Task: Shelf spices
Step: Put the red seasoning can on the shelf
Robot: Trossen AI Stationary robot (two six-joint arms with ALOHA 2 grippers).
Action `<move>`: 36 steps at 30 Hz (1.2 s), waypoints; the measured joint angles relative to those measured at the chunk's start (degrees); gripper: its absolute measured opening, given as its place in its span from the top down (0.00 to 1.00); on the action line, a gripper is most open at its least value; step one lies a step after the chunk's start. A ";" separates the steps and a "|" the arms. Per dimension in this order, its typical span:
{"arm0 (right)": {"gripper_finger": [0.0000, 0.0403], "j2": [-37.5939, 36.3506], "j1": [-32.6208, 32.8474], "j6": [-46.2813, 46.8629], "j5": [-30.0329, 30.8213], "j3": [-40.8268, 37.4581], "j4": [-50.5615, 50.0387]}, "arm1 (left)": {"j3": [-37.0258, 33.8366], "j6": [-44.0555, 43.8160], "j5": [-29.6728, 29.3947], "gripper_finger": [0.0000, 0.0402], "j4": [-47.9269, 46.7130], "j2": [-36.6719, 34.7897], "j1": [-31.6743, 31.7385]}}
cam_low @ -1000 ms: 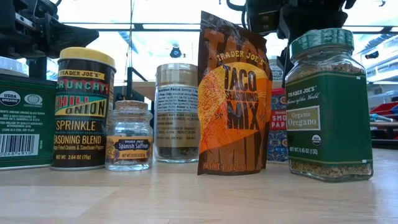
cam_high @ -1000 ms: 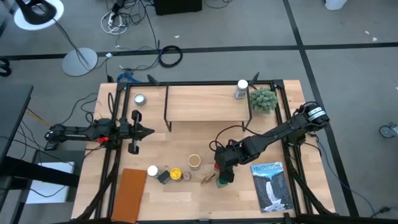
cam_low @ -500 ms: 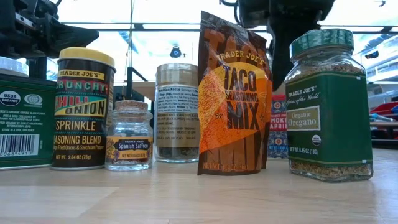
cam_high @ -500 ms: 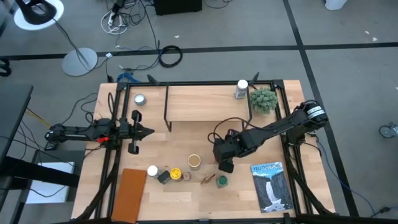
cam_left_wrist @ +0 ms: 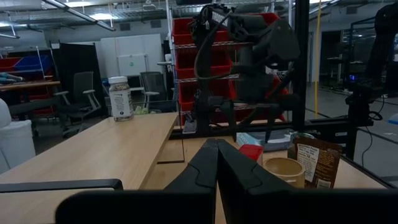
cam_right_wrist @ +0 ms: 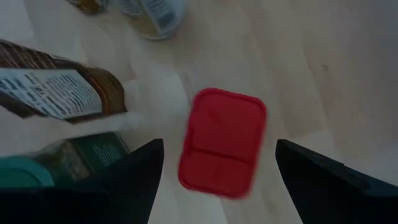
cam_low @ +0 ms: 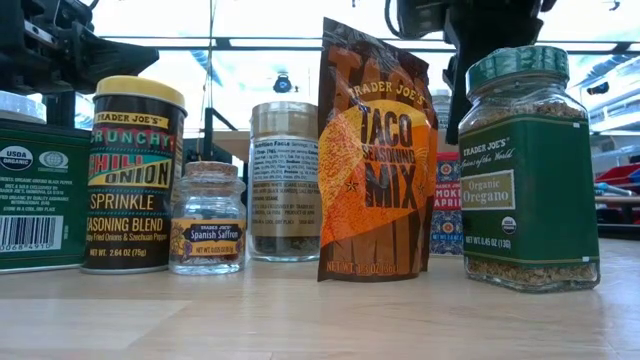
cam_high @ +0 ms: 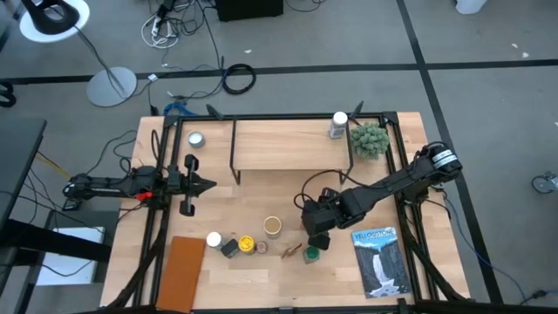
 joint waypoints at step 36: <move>0.47 -0.09 -8.04 -14.20 -10.37 -8.70 7.81 | 0.01 -0.01 0.00 0.97 0.01 0.01 0.00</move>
